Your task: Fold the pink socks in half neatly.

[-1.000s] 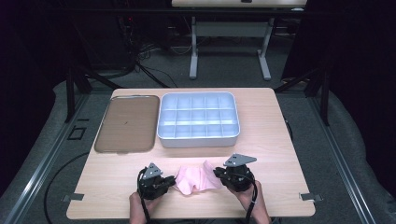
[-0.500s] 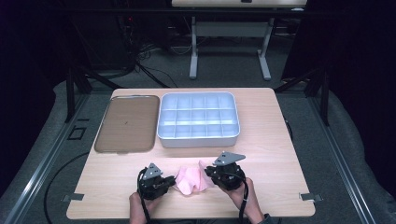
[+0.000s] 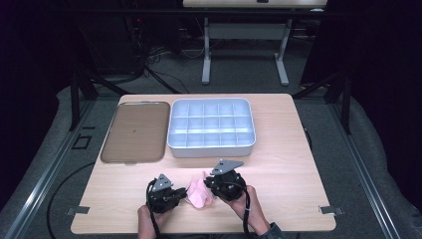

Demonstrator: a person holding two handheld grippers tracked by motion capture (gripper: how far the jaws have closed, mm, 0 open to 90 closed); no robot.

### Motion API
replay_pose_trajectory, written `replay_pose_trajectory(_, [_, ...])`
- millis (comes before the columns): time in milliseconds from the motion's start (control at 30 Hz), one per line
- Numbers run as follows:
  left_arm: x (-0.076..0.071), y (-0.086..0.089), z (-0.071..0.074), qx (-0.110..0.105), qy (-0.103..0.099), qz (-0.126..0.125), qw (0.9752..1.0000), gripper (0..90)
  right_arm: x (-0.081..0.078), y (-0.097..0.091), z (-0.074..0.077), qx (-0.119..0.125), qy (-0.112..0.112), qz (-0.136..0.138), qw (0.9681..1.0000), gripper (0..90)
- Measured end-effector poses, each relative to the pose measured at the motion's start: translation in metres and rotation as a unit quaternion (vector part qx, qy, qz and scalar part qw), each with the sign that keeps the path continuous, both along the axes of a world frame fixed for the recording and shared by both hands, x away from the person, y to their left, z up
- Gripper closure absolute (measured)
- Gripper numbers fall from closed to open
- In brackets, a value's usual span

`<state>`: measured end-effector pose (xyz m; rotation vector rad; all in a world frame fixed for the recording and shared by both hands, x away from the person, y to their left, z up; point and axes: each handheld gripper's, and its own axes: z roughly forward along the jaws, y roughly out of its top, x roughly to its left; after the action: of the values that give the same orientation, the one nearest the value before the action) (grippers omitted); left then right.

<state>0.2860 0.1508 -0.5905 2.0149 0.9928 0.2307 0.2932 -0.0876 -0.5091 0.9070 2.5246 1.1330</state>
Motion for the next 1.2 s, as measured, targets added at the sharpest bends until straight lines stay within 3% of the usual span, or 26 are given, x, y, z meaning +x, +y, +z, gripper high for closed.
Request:
replay_pose_trajectory(233, [0.000, 0.000, 0.000, 0.001, -0.002, 0.000, 1.0000, 82.9, 0.006, 0.026, -0.007, -0.014, 0.013, 0.026, 0.9995, 82.9])
replay_pose_trajectory(467, [0.000, 0.000, 0.000, 0.002, -0.003, 0.000, 1.0000, 82.8, 0.011, 0.042, -0.020, -0.023, 0.033, 0.031, 0.9987, 82.8])
replay_pose_trajectory(567, [0.000, 0.000, 0.000, 0.002, -0.003, 0.000, 1.0000, 82.8, 0.013, 0.042, -0.032, -0.032, 0.054, 0.035, 0.9975, 70.8])
replay_pose_trajectory(633, [0.000, 0.000, 0.000, 0.001, -0.002, 0.000, 1.0000, 82.8, 0.014, 0.040, -0.035, -0.032, 0.074, 0.059, 0.9950, 60.9])
replay_pose_trajectory(733, [0.000, 0.000, 0.000, 0.002, -0.003, 0.000, 1.0000, 82.8, 0.013, 0.029, -0.031, 0.003, 0.067, 0.072, 0.9951, 54.3])
replay_pose_trajectory(800, [0.000, 0.000, 0.000, 0.002, -0.003, 0.000, 1.0000, 82.8, 0.012, 0.018, -0.025, 0.024, 0.056, 0.065, 0.9960, 53.8])
replay_pose_trajectory(867, [0.000, 0.000, 0.000, 0.001, -0.003, 0.000, 1.0000, 82.8, 0.013, 0.013, -0.023, 0.028, 0.052, 0.057, 0.9966, 53.6])
replay_pose_trajectory(900, [0.000, 0.000, 0.000, 0.001, -0.003, 0.001, 1.0000, 82.8, 0.014, 0.009, -0.021, 0.024, 0.048, 0.047, 0.9975, 53.7])
replay_pose_trajectory(933, [0.000, 0.000, 0.000, 0.001, -0.002, 0.001, 1.0000, 82.8, 0.017, 0.006, -0.022, 0.003, 0.053, 0.032, 0.9981, 54.2])
replay_pose_trajectory(1033, [0.000, 0.000, 0.000, 0.001, -0.002, 0.000, 1.0000, 82.8, 0.018, 0.013, -0.030, -0.018, 0.060, 0.037, 0.9974, 54.6])
replay_pose_trajectory(1200, [0.000, 0.000, 0.000, 0.002, -0.003, 0.000, 1.0000, 82.8, 0.023, 0.032, -0.048, -0.083, 0.056, 0.024, 0.9946, 70.1])
